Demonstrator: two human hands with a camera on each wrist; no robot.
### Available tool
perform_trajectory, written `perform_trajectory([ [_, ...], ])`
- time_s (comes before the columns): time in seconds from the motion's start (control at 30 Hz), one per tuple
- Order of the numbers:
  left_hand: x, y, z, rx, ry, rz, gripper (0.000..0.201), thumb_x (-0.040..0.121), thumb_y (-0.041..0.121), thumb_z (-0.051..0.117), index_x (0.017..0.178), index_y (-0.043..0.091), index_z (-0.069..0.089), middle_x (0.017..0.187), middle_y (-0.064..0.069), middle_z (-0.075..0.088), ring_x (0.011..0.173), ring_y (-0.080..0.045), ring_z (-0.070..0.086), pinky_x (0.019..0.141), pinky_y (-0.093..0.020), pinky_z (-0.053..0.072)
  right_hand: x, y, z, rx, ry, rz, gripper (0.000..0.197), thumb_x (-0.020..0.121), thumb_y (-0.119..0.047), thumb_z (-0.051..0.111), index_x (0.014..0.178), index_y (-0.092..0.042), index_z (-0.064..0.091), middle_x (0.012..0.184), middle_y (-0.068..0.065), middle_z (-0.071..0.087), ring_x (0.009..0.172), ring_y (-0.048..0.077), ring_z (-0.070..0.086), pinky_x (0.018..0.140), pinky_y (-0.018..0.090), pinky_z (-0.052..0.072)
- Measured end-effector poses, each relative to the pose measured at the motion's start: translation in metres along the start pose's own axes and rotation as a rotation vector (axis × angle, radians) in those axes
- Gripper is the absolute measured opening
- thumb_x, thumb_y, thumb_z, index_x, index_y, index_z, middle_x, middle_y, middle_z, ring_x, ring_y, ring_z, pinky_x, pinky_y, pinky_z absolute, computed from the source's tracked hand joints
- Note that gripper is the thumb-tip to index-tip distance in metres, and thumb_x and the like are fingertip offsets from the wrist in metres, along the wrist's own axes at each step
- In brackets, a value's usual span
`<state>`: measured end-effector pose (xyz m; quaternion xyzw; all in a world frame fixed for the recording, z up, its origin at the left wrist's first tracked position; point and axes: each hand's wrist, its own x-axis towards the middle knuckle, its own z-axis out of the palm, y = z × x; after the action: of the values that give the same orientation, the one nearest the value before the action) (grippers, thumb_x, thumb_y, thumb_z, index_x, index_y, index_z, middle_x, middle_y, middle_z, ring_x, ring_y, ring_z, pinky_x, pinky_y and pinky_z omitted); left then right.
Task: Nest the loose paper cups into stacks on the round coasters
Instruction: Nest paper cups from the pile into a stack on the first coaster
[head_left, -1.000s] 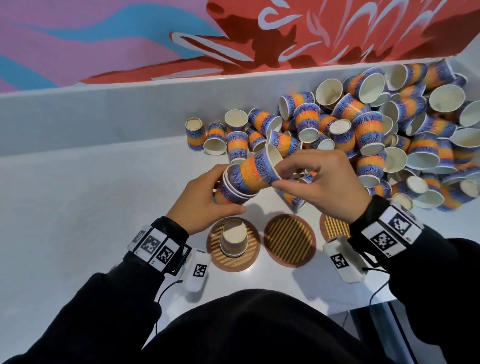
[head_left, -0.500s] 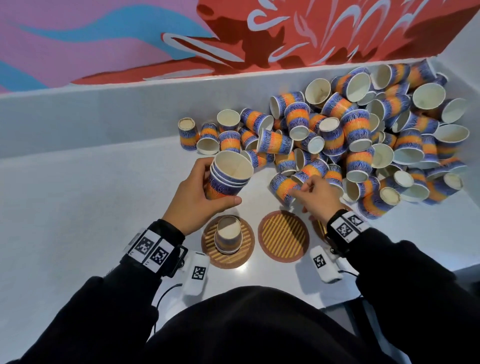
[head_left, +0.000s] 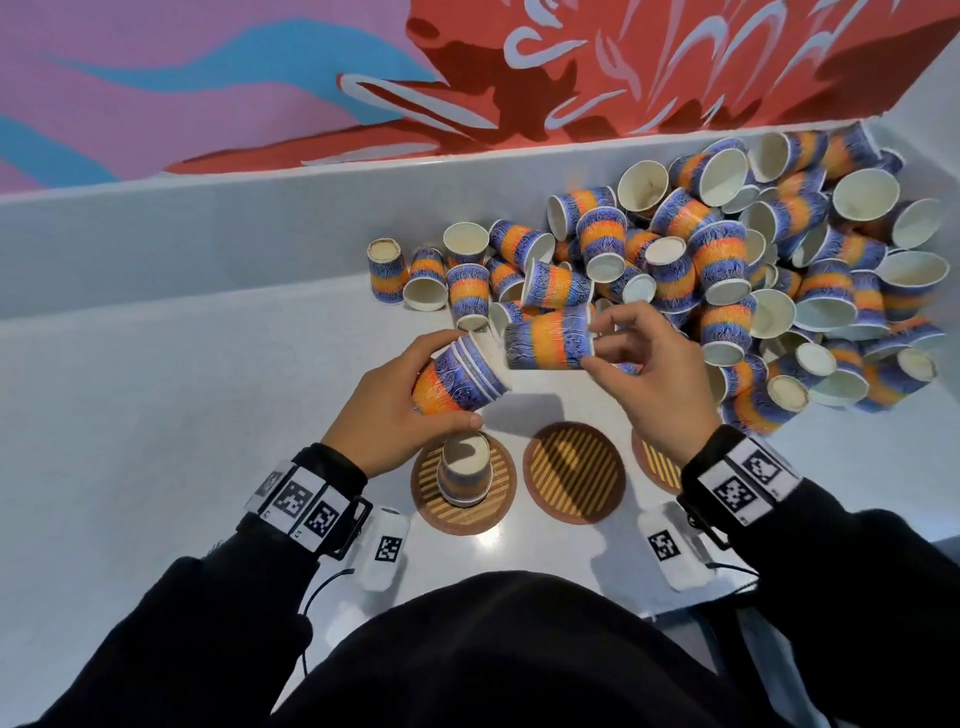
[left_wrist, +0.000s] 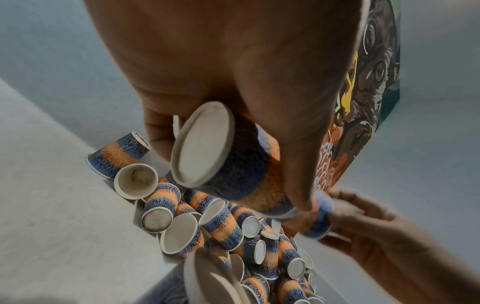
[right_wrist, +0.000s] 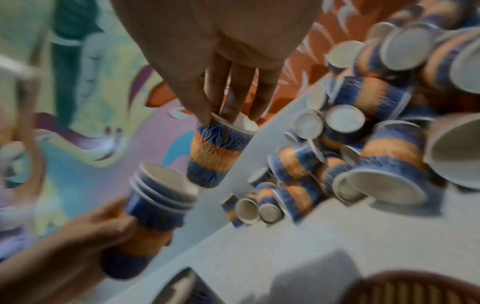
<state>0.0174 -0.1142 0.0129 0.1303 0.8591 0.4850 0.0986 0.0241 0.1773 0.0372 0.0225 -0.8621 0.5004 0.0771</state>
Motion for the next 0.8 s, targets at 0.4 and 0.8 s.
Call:
perform_trajectory([
  [0.4,-0.012,-0.001,0.001,-0.001,-0.006,0.001,0.08,0.077,0.04,0.09,0.145,0.04,0.047,0.124,0.021,0.065,0.107,0.004,0.066,0.085,-0.013,0.055,-0.014,-0.036,0.002,0.081,-0.184,-0.107,0.022,0.092,-0.004,0.078,0.111,-0.013,0.075,0.093,-0.005,0.08,0.092,0.006,0.076,0.09,0.027,0.061],
  [0.8,-0.017,0.019,0.004,0.004,-0.094,0.025,0.086,0.076,0.038,0.092,0.15,0.041,0.049,0.135,0.017,0.065,0.116,-0.005,0.065,0.096,-0.031,0.061,-0.029,-0.033,0.039,0.238,-0.349,-0.016,0.024,0.09,-0.011,0.082,0.113,-0.011,0.078,0.102,-0.001,0.081,0.094,0.017,0.078,0.091,0.045,0.062],
])
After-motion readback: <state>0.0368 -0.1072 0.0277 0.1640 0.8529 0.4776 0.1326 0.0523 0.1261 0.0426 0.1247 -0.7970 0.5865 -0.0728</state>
